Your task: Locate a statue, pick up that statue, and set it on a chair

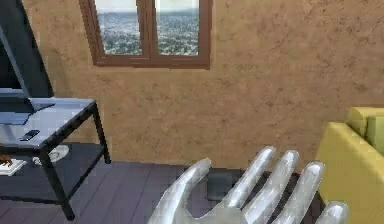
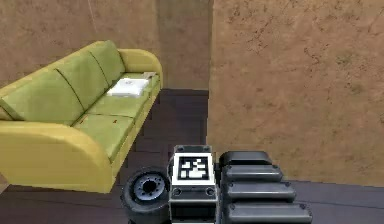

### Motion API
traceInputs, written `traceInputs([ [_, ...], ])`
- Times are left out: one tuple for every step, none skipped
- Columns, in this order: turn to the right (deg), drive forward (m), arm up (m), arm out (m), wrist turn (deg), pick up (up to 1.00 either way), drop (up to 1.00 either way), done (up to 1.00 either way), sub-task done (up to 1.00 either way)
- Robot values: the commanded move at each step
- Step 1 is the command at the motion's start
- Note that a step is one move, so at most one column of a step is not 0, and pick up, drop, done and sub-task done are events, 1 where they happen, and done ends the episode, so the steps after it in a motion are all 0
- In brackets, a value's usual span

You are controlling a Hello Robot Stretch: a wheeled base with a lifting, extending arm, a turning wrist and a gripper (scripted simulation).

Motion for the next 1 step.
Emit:
traceInputs([
  [-45.0, 0.00, 0.00, 0.00, 0.0, 0.00, 0.00, 0.00, 0.00],
])
